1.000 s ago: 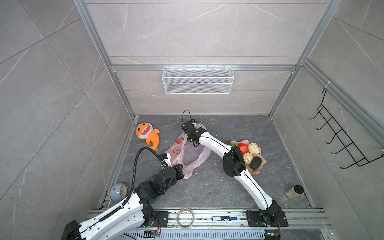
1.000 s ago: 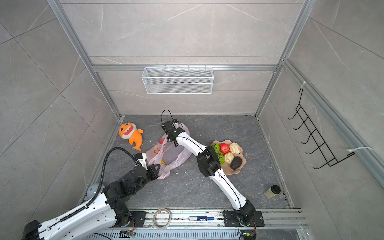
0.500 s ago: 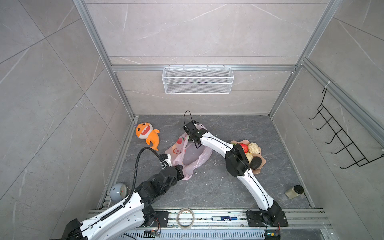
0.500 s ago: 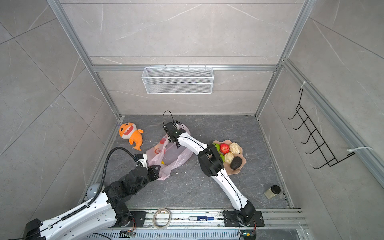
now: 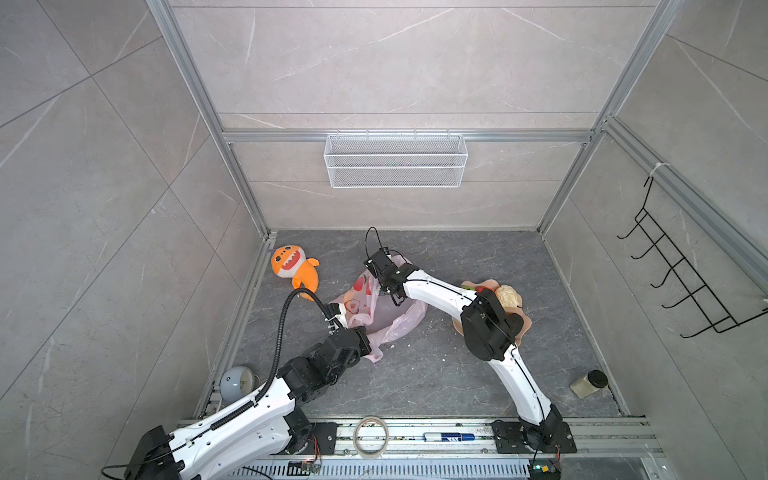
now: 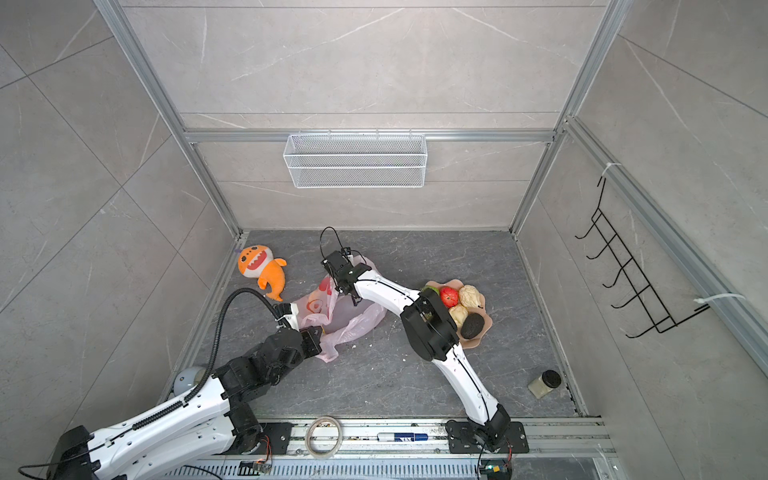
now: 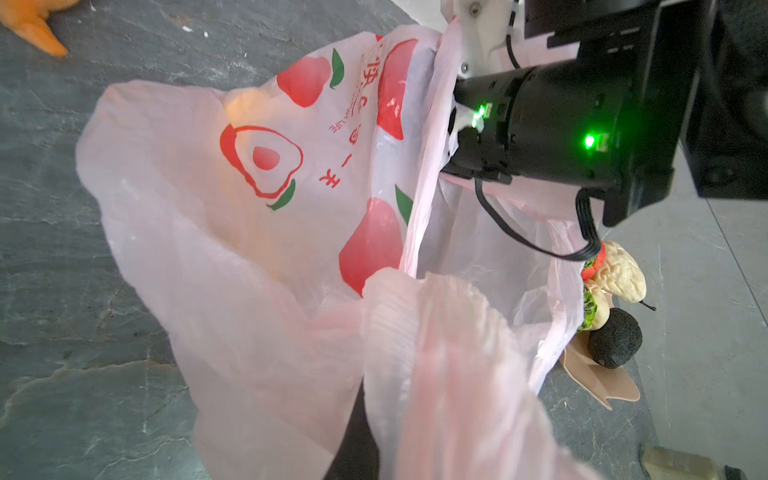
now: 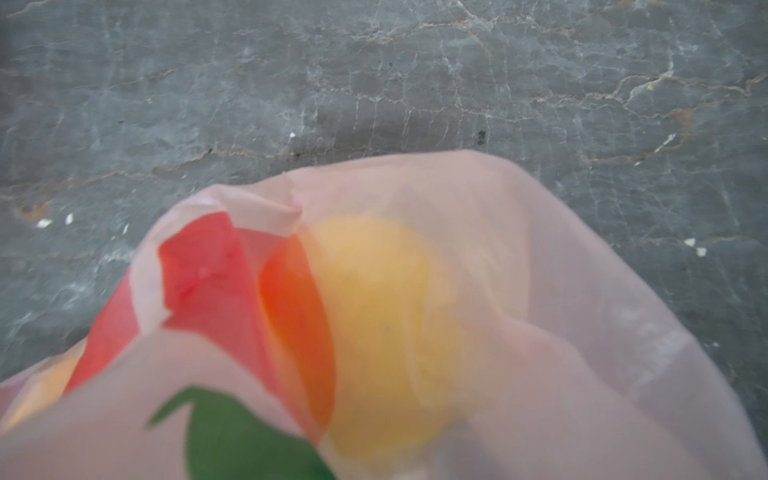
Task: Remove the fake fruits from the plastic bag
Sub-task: 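Push the right gripper down into the bag toward the yellow fruit, then reach the right gripper deeper into the bag and close on the yellow fruit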
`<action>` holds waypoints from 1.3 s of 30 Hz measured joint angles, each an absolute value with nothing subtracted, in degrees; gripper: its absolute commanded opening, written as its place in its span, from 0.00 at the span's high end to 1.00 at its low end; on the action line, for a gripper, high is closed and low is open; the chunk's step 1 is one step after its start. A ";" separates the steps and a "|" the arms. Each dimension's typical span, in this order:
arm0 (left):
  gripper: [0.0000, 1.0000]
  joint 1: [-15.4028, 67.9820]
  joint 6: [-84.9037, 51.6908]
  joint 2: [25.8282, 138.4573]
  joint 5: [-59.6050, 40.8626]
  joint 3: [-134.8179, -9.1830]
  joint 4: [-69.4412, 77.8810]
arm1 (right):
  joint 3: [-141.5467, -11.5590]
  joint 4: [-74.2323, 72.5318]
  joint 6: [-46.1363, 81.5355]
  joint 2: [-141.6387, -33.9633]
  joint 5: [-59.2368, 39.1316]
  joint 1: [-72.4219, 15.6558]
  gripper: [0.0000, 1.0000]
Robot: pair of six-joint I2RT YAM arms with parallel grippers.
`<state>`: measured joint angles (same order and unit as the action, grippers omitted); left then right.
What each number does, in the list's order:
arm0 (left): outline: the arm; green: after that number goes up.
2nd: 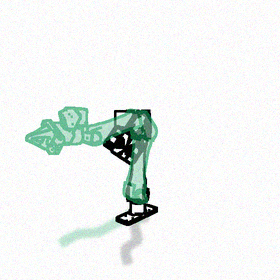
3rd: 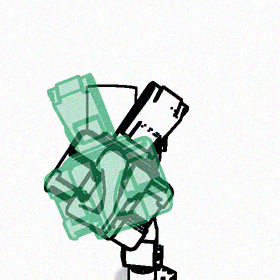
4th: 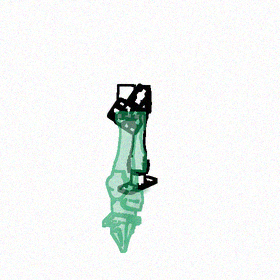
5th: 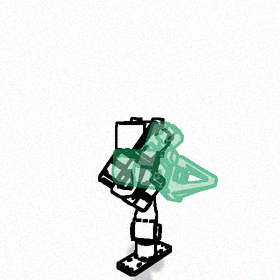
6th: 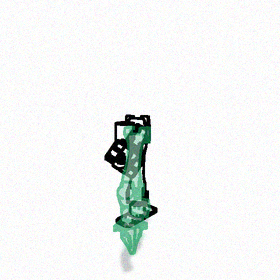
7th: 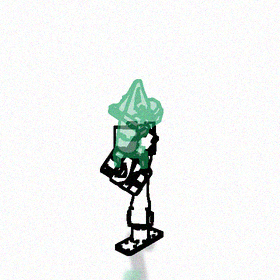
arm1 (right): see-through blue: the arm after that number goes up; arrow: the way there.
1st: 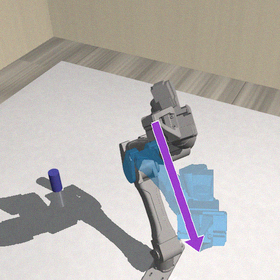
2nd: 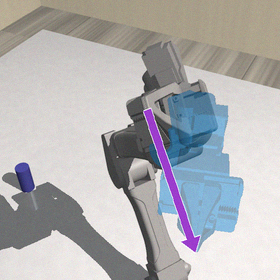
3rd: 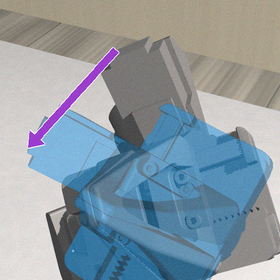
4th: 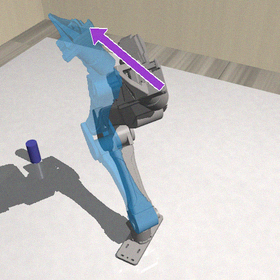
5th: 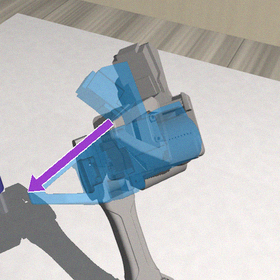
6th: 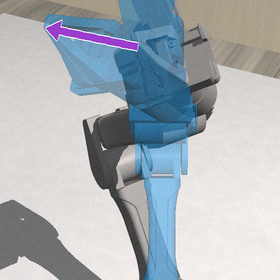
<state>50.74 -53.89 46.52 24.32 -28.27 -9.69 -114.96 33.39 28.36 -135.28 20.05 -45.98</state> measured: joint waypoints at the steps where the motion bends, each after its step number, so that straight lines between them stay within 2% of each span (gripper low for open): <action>1: 1.00 50.74 -53.58 46.52 24.53 -28.42 -9.54 | -113.99 33.36 28.49 -134.50 19.88 -46.09 0.54; 13: 1.00 50.74 -52.23 48.10 25.32 -29.15 -7.55 | -101.89 32.93 30.26 -125.95 14.39 -46.85 0.54; 22: 1.00 50.76 -52.34 51.00 25.52 -28.80 -5.48 | -101.45 32.99 30.22 -125.60 12.36 -47.03 0.54; 39: 1.00 50.74 -48.95 48.77 31.81 -30.85 -5.32 | -96.29 33.54 28.64 -122.02 12.60 -48.42 0.54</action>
